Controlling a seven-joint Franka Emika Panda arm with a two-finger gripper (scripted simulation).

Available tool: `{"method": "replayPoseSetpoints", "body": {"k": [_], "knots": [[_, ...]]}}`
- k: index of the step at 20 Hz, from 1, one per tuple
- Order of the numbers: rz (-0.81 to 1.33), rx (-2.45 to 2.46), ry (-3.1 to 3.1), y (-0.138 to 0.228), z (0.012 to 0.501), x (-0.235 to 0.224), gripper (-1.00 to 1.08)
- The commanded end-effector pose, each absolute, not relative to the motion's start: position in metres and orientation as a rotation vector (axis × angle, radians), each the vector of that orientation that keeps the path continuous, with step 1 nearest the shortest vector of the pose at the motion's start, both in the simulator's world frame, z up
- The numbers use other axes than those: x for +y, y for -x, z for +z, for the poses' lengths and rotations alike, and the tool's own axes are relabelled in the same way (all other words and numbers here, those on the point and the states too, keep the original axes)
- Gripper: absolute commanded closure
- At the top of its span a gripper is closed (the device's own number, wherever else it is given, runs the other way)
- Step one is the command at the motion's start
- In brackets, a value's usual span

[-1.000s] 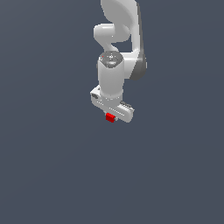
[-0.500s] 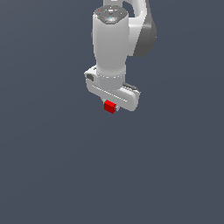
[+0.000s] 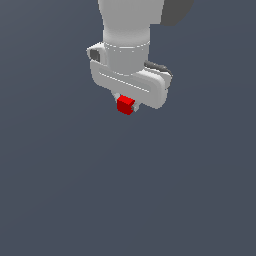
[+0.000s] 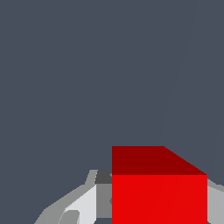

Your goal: Pick up the red cube and move it to a goal position.

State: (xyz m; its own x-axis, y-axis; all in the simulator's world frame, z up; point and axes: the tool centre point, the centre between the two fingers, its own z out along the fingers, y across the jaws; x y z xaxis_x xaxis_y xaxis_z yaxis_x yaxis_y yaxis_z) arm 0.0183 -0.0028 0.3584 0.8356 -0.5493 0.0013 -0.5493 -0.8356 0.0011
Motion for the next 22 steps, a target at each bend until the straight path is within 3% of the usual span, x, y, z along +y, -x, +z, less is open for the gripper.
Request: {"method": "replayPoseSetpoints", "body": {"k": [1, 12, 22], "knots": [[0.000, -0.899, -3.009, -0.023, 0.379, -0.003, 1.08], [0.000, -0.898, -3.010, -0.041, 0.445, -0.002, 1.08], [0.000, -0.898, -3.010, -0.050, 0.473, -0.002, 1.08]]}}
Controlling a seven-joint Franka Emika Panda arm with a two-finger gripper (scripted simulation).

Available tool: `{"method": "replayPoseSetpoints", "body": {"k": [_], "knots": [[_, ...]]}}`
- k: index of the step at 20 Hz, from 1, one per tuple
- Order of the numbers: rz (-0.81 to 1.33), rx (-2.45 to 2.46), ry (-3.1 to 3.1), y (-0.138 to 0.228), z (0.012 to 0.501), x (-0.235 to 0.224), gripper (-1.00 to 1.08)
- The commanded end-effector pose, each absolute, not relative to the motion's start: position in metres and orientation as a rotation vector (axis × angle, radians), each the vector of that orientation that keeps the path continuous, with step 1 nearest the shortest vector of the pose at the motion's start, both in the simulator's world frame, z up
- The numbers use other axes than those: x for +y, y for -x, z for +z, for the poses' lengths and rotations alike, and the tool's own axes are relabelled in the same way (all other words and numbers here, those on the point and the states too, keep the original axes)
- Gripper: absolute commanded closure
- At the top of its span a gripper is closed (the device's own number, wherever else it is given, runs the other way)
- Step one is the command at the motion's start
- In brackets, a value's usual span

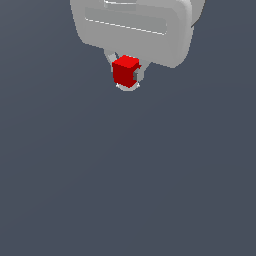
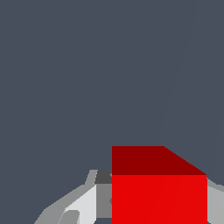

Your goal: Pick up the red cube and move it to a goal position.

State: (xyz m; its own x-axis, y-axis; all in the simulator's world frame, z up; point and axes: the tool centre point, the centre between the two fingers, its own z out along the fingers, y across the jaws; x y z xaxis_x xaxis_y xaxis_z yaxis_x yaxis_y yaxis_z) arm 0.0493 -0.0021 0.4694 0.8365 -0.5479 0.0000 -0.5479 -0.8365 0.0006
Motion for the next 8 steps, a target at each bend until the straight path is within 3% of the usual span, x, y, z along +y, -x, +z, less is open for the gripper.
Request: {"method": "replayPoseSetpoints", "body": {"k": [1, 8], "knots": [[0.000, -0.898, -3.010, -0.0507, 0.4738, -0.0021, 1.08], [0.000, -0.898, -3.010, -0.0523, 0.4773, -0.0019, 1.08]]}}
